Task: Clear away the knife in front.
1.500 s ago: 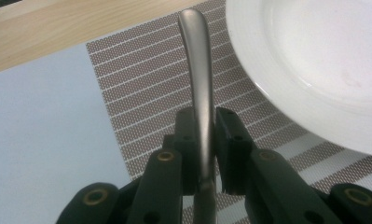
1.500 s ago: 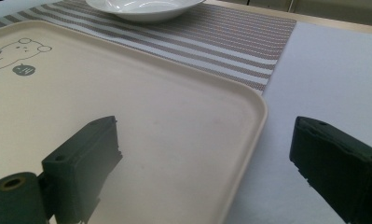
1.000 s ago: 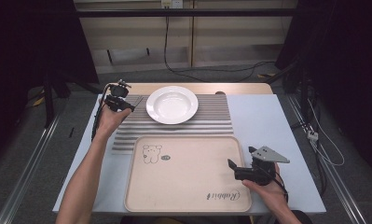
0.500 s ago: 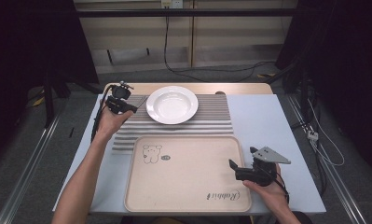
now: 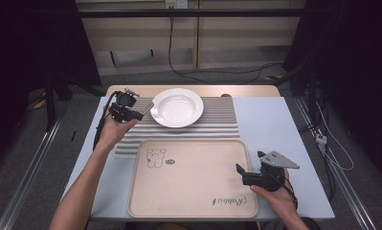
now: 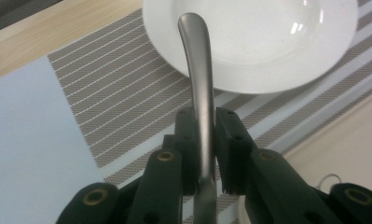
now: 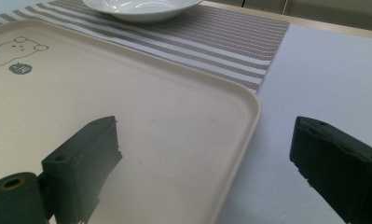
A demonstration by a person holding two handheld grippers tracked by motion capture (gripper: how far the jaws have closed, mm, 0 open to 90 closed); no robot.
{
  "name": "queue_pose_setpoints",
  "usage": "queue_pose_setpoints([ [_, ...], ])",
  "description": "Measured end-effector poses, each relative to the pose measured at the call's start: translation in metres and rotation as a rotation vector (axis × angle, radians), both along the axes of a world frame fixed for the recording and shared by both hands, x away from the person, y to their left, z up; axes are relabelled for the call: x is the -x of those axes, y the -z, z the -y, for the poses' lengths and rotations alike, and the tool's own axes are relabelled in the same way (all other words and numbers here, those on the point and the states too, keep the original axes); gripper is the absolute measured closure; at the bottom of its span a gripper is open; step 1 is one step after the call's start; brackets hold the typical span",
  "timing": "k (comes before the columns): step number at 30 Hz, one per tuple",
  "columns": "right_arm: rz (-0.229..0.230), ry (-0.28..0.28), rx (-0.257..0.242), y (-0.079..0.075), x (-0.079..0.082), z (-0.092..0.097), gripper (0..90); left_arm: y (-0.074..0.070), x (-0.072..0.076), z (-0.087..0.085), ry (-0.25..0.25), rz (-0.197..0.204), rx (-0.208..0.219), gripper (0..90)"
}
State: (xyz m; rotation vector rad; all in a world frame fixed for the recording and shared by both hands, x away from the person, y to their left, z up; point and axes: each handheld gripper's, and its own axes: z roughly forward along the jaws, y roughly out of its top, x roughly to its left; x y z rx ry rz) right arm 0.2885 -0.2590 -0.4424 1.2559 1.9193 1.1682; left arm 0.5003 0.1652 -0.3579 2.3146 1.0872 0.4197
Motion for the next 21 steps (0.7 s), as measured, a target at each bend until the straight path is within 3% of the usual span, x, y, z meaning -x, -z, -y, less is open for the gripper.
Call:
queue_pose_setpoints([
  [6, 0.003, 0.001, 0.001, 0.0, 0.0, 0.001, 8.1, -0.002, 0.013, 0.008, 0.031, 0.011, 0.005, 80.0],
  [9, 0.005, 0.002, 0.003, 0.0, 0.0, 0.0, 8.1, -0.002, 0.018, 0.012, 0.029, 0.004, -0.013, 80.0],
  [14, 0.007, 0.002, 0.003, 0.0, 0.0, 0.0, 8.1, 0.0, 0.025, 0.016, 0.042, -0.003, 0.003, 80.0],
  [17, 0.004, 0.003, 0.003, 0.0, 0.0, 0.0, 8.2, 0.002, 0.03, 0.019, 0.052, -0.007, -0.02, 80.0],
  [21, 0.004, 0.003, 0.005, 0.0, 0.0, 0.0, 8.1, 0.003, 0.036, 0.023, 0.065, -0.006, -0.012, 80.0],
])
